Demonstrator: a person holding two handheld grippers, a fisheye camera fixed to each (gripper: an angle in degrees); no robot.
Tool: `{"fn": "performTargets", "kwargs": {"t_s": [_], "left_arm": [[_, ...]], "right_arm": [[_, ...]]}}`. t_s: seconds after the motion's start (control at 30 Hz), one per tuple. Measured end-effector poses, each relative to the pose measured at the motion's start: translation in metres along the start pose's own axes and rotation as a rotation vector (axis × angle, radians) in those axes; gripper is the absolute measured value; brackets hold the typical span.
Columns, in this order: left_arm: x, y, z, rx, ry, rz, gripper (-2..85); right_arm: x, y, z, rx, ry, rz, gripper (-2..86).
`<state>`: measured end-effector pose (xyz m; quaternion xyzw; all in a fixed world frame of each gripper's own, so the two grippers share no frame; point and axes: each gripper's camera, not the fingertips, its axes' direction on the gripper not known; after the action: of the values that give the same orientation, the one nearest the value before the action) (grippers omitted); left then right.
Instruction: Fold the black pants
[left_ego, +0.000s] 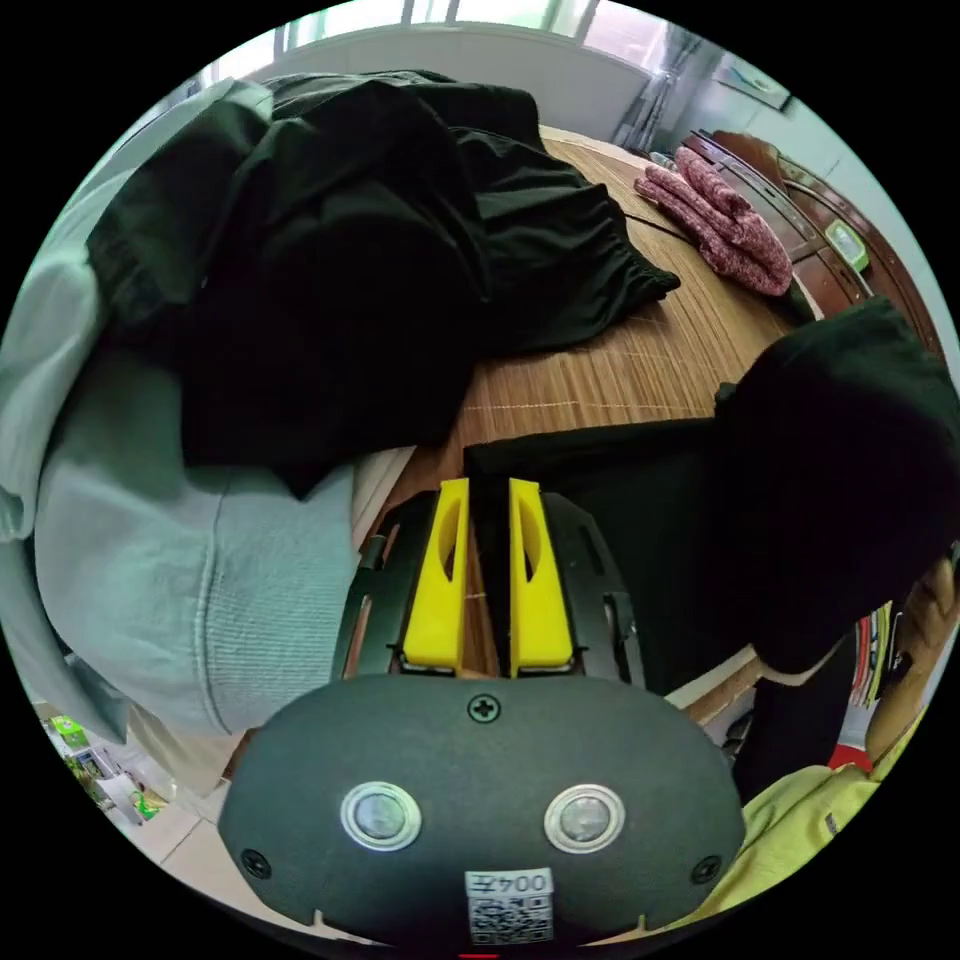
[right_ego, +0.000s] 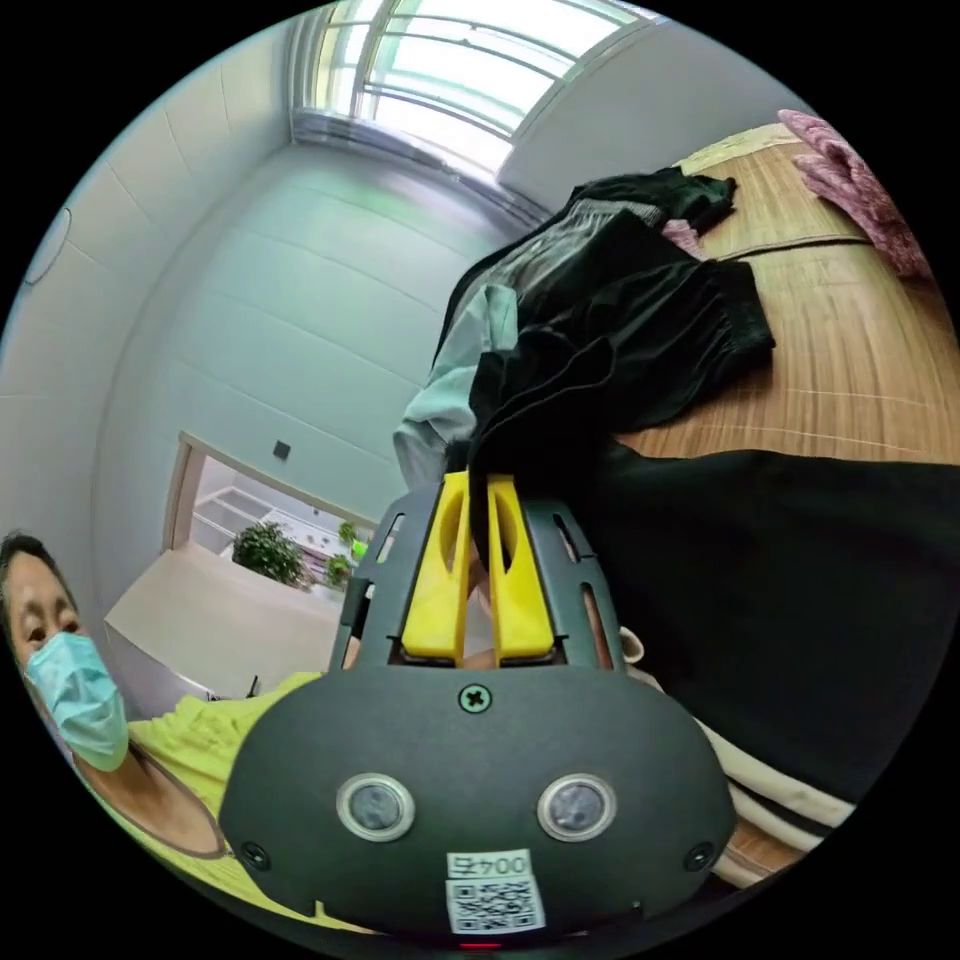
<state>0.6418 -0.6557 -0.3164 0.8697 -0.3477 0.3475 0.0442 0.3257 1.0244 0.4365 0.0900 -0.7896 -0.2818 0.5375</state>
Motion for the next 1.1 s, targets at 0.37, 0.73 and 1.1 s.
{"fn": "performTargets", "kwargs": {"t_s": [0.37,0.73,1.1], "left_arm": [[-0.064,0.056,-0.08,0.125,0.126,-0.167,0.9],[-0.009,0.166,-0.088,0.277,0.411,-0.211,6.5],[0.061,0.146,-0.07,0.24,0.131,-0.298,6.5]], "right_arm": [[0.015,0.038,0.054,-0.133,-0.217,-0.112,8.0],[0.126,0.239,-0.075,-0.065,0.131,0.106,7.0],[0.146,0.342,-0.022,-0.107,0.132,0.169,6.5]]}}
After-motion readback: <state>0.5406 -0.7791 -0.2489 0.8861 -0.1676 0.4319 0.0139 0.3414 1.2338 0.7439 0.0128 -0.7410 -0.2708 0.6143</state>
